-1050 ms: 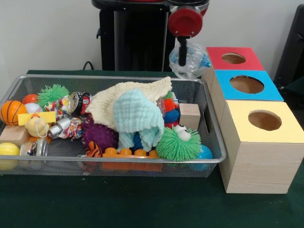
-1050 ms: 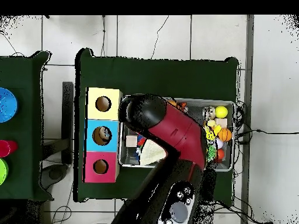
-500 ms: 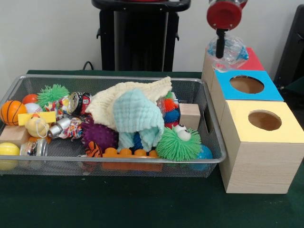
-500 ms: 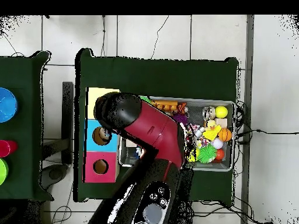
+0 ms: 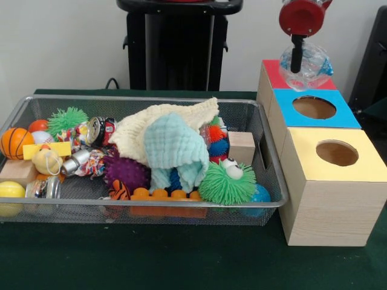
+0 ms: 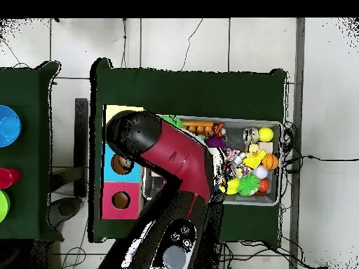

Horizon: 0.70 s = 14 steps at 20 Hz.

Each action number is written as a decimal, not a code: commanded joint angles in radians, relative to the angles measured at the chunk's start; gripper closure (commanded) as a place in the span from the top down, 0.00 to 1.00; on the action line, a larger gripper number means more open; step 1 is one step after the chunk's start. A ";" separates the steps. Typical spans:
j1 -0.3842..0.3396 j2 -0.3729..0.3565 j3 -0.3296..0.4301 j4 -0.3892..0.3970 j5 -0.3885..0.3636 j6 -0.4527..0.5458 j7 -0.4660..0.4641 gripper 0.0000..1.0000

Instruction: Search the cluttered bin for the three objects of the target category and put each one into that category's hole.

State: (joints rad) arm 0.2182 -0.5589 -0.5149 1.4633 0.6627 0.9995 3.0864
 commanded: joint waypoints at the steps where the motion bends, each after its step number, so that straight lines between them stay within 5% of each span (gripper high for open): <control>1: -0.061 0.056 0.107 0.138 0.045 -0.119 0.130 0.00; 8: -0.062 0.068 0.155 0.221 0.097 -0.277 0.104 0.00; 14: -0.059 0.066 0.171 0.234 0.102 -0.288 0.129 0.00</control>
State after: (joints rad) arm 0.1738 -0.5369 -0.4873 1.5599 0.7267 0.7442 3.0864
